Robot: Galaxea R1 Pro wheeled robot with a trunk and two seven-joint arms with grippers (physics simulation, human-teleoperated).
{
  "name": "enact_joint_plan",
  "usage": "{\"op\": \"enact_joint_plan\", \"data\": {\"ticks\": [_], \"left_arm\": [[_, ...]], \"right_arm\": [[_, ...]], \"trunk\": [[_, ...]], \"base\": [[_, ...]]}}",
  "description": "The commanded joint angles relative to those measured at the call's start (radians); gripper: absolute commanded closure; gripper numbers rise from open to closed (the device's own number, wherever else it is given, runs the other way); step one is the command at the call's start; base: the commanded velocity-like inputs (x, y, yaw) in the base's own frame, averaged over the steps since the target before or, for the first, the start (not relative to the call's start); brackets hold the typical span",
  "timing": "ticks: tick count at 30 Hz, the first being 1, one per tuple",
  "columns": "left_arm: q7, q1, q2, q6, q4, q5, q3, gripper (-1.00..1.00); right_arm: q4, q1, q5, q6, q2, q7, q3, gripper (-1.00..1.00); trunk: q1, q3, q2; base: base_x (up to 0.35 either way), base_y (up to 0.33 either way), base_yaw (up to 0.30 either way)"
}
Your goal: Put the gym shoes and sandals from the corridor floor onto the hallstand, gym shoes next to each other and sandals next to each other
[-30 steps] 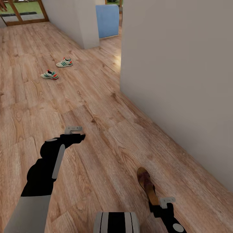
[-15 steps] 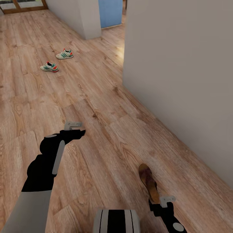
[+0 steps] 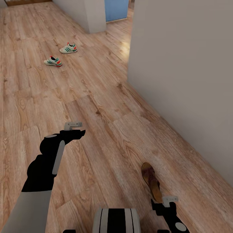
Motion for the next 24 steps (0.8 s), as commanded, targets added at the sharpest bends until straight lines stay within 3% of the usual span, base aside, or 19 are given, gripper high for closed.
{"op": "enact_joint_plan", "data": {"ticks": [1,24], "left_arm": [[0.000,0.000,0.000,0.000,0.000,0.000,0.000,-1.00],[0.000,0.003,0.001,0.000,0.000,0.000,-0.001,-1.00]], "right_arm": [[-0.001,0.000,0.000,0.000,0.000,0.000,-0.004,-1.00],[-0.027,0.000,0.000,-0.001,0.001,0.000,-0.056,-1.00]], "trunk": [[0.000,-0.001,0.000],[0.000,-0.023,0.000]], "base": [[0.000,0.000,0.015],[0.000,0.000,0.002]]}}
